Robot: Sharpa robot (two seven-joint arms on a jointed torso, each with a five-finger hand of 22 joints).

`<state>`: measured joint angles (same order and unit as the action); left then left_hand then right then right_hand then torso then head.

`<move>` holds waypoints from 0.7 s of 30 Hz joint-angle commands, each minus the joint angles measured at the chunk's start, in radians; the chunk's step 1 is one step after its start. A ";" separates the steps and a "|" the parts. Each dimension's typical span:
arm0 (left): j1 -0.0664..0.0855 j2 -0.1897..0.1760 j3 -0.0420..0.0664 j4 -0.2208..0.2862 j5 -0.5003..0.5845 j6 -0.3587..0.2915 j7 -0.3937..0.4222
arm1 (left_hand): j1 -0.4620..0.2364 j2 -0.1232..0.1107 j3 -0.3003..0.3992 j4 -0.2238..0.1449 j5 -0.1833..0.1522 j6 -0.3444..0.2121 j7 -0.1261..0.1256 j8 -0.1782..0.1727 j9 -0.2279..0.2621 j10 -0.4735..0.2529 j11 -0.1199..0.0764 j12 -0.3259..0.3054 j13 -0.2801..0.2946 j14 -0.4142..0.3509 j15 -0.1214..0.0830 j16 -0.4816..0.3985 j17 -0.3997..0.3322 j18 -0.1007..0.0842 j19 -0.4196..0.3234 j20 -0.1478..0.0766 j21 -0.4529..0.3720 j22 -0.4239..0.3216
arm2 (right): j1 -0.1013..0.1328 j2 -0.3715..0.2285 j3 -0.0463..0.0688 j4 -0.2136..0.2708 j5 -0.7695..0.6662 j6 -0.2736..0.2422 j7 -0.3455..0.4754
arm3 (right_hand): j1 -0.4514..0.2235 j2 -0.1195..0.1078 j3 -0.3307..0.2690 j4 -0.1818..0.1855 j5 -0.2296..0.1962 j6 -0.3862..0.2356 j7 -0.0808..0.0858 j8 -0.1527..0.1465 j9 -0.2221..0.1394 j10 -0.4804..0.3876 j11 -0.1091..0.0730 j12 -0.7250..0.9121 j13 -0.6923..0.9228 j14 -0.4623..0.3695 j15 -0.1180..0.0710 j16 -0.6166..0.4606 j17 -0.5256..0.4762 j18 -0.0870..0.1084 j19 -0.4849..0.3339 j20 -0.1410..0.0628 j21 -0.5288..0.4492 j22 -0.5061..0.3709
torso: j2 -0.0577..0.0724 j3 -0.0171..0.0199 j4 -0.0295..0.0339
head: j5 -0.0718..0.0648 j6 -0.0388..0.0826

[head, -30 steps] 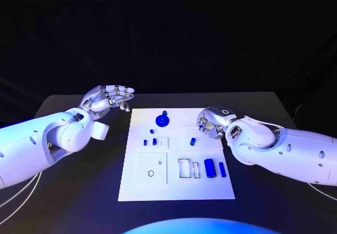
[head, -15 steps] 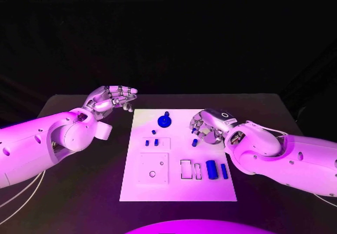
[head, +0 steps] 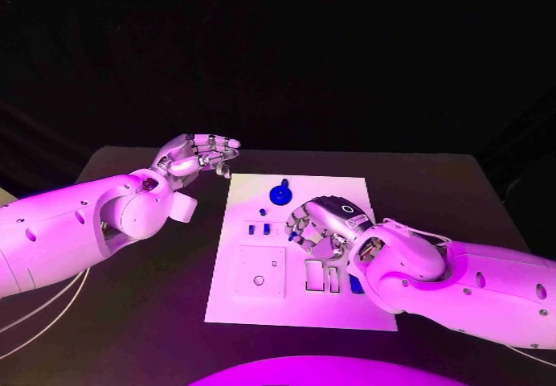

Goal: Assemble the parts on the task board

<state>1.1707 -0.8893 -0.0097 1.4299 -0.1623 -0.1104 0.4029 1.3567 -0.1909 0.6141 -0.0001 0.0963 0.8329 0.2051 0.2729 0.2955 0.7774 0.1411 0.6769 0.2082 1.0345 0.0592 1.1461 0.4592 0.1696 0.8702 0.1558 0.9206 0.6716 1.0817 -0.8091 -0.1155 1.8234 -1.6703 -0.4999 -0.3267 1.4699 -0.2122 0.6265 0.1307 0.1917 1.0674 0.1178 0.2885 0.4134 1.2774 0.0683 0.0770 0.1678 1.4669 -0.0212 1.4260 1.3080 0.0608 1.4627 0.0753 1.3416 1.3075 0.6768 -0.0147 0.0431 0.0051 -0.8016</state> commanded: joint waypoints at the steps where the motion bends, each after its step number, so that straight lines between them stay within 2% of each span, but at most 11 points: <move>1: 0.000 0.004 0.000 0.005 0.001 0.000 0.014 | 0.008 -0.001 -0.002 -0.006 0.004 -0.007 -0.001 0.005 -0.002 -0.009 0.000 -0.003 -0.001 -0.005 0.004 -0.004 -0.002 0.014 0.003 0.000 0.004 0.001 | -0.011 0.020 -0.003 -0.006 0.001 0.014 0.025 | -0.008 0.005 0.000 -0.004 0.004 0.009 0.001 0.005 0.001 0.027 -0.020 0.001 0.000 0.057 -0.008 0.002 0.003 -0.017 0.044 -0.005 0.001 0.164 | 0.000 -0.0008 0.0011 | 0.016 -0.007; 5: 0.000 0.006 0.000 0.007 0.001 0.000 0.013 | 0.008 -0.001 -0.002 -0.006 0.004 -0.007 -0.001 0.005 -0.002 -0.009 0.000 -0.003 -0.001 -0.005 0.004 -0.004 -0.002 0.014 0.003 0.000 0.004 0.001 | -0.026 0.043 -0.006 -0.019 0.001 0.022 0.029 | -0.008 0.005 0.001 -0.004 0.005 0.009 0.001 0.005 0.001 0.027 -0.020 0.000 0.000 0.057 -0.008 0.002 0.003 -0.016 0.044 -0.005 -0.001 0.163 | 0.000 -0.0008 -0.0001 | 0.033 -0.012; 12: 0.000 0.010 0.000 0.009 0.001 0.001 0.012 | 0.007 -0.001 -0.002 -0.006 0.004 -0.007 -0.001 0.005 -0.002 -0.009 0.000 -0.003 -0.002 -0.006 0.005 -0.004 -0.002 0.014 0.003 0.001 0.005 0.001 | -0.047 0.073 -0.009 -0.041 0.001 0.037 0.029 | -0.008 0.005 0.002 -0.005 0.005 0.008 0.002 0.005 0.001 0.027 -0.019 0.000 -0.001 0.057 -0.008 0.002 0.003 -0.016 0.044 -0.005 0.000 0.163 | 0.001 0.0001 0.0000 | 0.052 -0.023; 21: 0.000 0.012 -0.001 0.009 0.001 0.005 0.010 | 0.007 -0.001 -0.002 -0.006 0.004 -0.007 -0.001 0.005 -0.002 -0.009 0.000 -0.003 -0.002 -0.006 0.005 -0.004 -0.002 0.014 0.003 0.001 0.005 0.001 | -0.060 0.093 -0.014 -0.061 0.001 0.052 0.025 | -0.009 0.005 0.003 -0.006 0.005 0.008 0.002 0.005 0.002 0.027 -0.019 -0.001 -0.001 0.057 -0.008 0.002 0.003 -0.016 0.043 -0.005 -0.002 0.162 | 0.001 -0.0003 -0.0001 | 0.062 -0.031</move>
<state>1.1707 -0.8798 -0.0108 1.4357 -0.1621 -0.1113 0.4027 1.3567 -0.1909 0.6141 -0.0001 0.0962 0.8329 0.2051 0.2729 0.2956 0.7775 0.1411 0.6769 0.2081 1.0345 0.0592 1.1461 0.4584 0.1696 0.8702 0.1558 0.9206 0.6715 1.0233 -0.7182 -0.1289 1.7643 -1.6647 -0.4724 -0.3116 1.4679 -0.2107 0.6292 0.1279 0.1936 1.0695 0.1201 0.2900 0.4143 1.2775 0.0684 0.0731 0.1665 1.4669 -0.0213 1.4260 1.3077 0.0609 1.4627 0.0753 1.3416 1.3076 0.6774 -0.0149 0.0430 0.0649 -0.8306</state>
